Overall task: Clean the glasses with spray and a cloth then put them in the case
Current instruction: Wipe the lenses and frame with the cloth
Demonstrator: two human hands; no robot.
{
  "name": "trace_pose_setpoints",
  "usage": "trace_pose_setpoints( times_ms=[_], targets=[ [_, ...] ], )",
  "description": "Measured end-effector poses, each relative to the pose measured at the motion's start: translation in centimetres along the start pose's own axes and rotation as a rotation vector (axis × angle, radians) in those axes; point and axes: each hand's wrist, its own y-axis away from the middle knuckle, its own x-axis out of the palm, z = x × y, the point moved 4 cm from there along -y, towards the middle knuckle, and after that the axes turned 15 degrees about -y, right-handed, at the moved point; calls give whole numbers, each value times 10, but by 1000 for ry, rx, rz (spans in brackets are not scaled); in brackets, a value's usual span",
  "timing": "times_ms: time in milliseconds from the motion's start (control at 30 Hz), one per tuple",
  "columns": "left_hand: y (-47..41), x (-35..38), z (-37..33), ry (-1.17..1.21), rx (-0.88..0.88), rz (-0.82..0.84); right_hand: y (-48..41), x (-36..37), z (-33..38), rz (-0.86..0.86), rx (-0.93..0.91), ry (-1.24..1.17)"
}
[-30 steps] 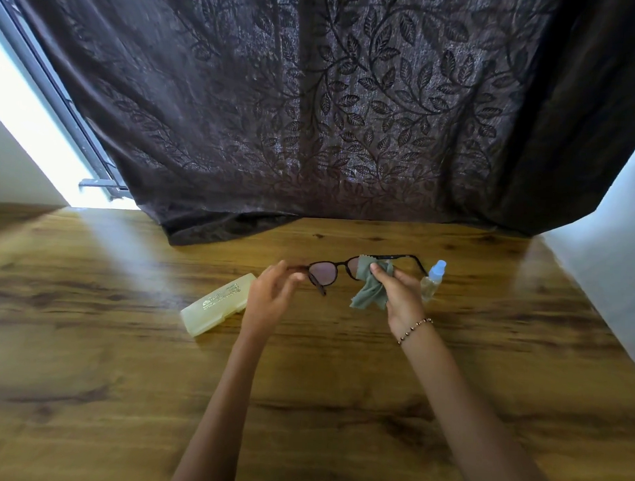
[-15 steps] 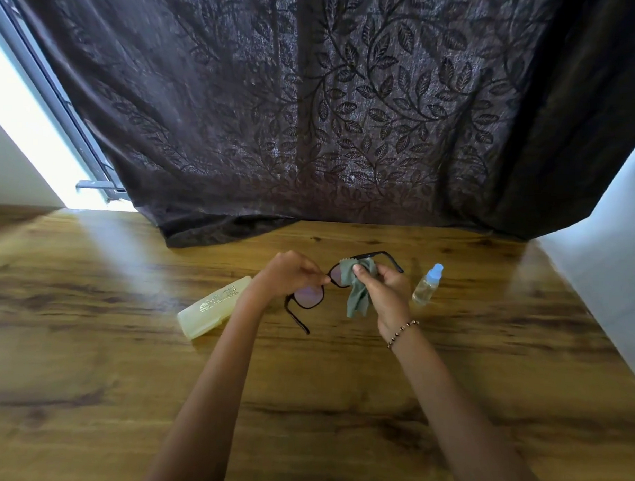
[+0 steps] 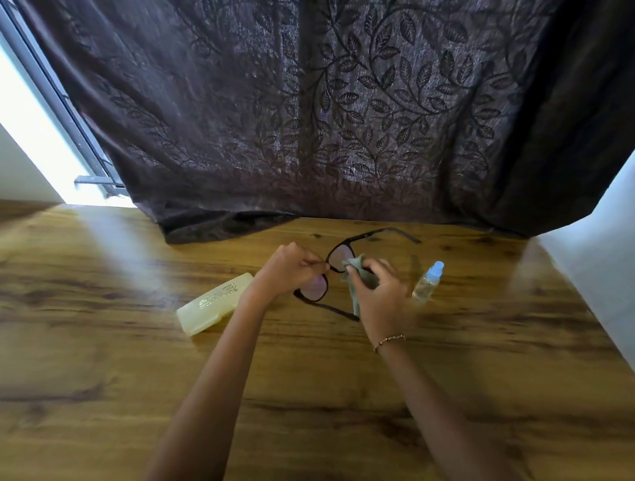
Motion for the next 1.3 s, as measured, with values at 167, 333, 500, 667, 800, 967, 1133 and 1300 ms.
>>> trace_pose_setpoints(
  times_ms=[167,333,500,667,800,967,1133,1300],
  targets=[
    [1,0,-6,-42,61,23,13,12,0,287,-262,259],
    [3,6,-4,-20,107,83,10,14,8,429,-363,336],
    [6,4,10,115,46,8,8,9,8,411,-310,524],
    [6,10,10,123,88,34,20,16,11,493,-344,442],
    [7,10,15,155,99,-15,11,11,5,412,-279,556],
    [5,15,16,190,92,7,26,18,6,466,-328,529],
    [7,14,19,225,83,-22,11,12,5,386,-286,583],
    [6,14,22,234,49,-5,25,20,8,447,-366,566]
  ],
)
